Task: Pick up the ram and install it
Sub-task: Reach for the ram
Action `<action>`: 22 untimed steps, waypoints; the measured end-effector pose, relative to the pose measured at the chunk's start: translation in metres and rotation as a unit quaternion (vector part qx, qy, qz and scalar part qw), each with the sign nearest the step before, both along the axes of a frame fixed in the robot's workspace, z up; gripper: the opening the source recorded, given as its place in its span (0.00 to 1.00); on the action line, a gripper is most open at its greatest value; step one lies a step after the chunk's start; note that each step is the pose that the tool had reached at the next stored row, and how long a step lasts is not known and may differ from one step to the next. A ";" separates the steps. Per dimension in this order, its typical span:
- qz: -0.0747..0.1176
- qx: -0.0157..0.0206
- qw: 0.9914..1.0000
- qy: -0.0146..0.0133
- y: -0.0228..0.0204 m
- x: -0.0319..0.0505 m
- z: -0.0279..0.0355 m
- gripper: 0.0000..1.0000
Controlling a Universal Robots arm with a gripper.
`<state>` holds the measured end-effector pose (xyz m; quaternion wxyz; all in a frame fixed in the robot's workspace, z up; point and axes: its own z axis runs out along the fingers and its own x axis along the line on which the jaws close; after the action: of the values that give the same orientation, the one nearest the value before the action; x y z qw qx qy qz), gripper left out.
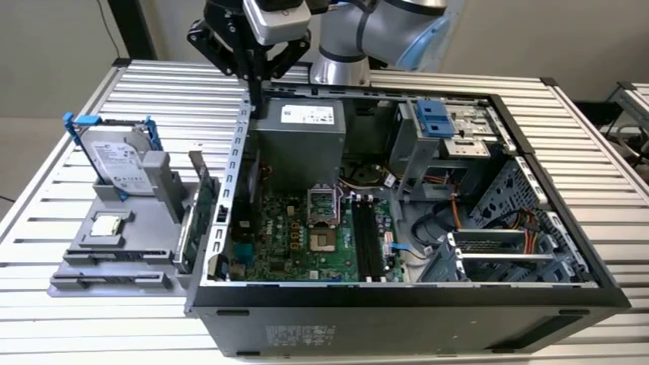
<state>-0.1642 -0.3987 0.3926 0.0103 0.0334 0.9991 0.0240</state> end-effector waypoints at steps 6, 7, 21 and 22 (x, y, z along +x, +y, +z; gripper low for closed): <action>0.000 0.000 1.000 0.000 0.0000 -0.0131 0.0000 0.00; 0.000 0.000 1.000 0.000 0.0000 -0.0152 0.0000 0.00; 0.000 0.000 1.000 0.000 0.0003 -0.0406 0.0000 0.00; 0.000 0.000 1.000 0.000 0.0003 -0.0425 0.0000 0.00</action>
<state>-0.2067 -0.3984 0.3926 0.0103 0.0330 0.9991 0.0241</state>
